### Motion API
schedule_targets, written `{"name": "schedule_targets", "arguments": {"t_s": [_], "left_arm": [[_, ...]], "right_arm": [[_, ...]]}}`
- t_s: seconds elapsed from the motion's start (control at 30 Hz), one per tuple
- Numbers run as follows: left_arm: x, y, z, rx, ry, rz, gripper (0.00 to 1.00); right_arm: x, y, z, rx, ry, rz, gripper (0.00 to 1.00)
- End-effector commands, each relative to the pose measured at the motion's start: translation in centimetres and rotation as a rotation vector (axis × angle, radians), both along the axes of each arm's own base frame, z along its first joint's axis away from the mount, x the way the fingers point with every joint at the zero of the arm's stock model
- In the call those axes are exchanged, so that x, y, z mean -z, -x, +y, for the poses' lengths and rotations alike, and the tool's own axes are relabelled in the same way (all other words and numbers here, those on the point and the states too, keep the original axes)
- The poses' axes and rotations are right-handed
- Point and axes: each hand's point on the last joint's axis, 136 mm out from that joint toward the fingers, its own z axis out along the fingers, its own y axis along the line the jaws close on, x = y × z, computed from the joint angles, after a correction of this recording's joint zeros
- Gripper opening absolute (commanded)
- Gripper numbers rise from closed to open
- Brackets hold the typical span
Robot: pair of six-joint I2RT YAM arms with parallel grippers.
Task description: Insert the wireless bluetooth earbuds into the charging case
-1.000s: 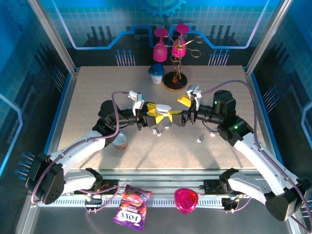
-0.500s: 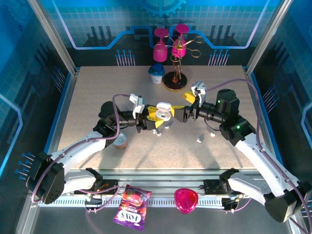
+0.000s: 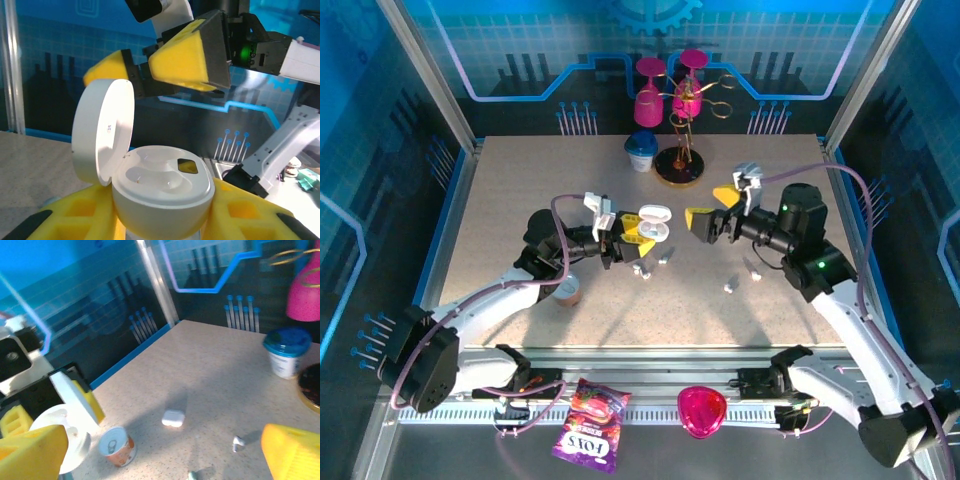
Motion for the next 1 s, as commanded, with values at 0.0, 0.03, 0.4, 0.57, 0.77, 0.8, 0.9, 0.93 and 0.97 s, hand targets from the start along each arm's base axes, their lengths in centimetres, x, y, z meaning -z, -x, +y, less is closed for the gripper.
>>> {"name": "schedule_targets", "arguments": {"t_s": [0.0,0.03,0.4,0.57,0.77,0.8,0.9,0.93,0.97], "left_arm": [[-0.7,-0.9,0.5,-0.053,0.04,-0.068,0.23],[-0.7,-1.1,0.6,-0.061,0.041,-0.075,0.23],[1.3,-2.1,0.5,-0.093,-0.02,-0.12,0.23],[1.3,-1.8,0.3,-0.063,-0.022,-0.138,0.23],[1.4,-1.5,0.2,-0.045,0.001,-0.137,0.23],[1.5,-1.4,0.2,-0.04,0.002,-0.135,0.22],[1.6,-1.3,0.1,-0.032,0.003,-0.135,0.23],[1.6,-1.3,0.1,-0.032,0.004,-0.135,0.22],[1.6,-1.2,0.1,-0.03,0.005,-0.136,0.23]], "right_arm": [[2.0,-1.0,-2.7,0.109,-0.038,0.096,1.0],[2.6,-1.3,-3.4,0.138,-0.047,0.112,1.0],[15.0,-1.5,-10.3,0.454,0.348,0.48,0.95],[19.2,-0.3,-13.2,0.566,0.562,0.617,0.94],[22.5,-0.3,-13.6,0.599,0.605,0.73,0.89],[22.9,-0.4,-13.3,0.591,0.603,0.739,0.87],[24.2,-0.5,-11.8,0.547,0.619,0.763,0.74],[24.7,-0.4,-11.5,0.54,0.637,0.775,0.72],[25.1,-0.3,-11.2,0.537,0.655,0.78,0.7]]}}
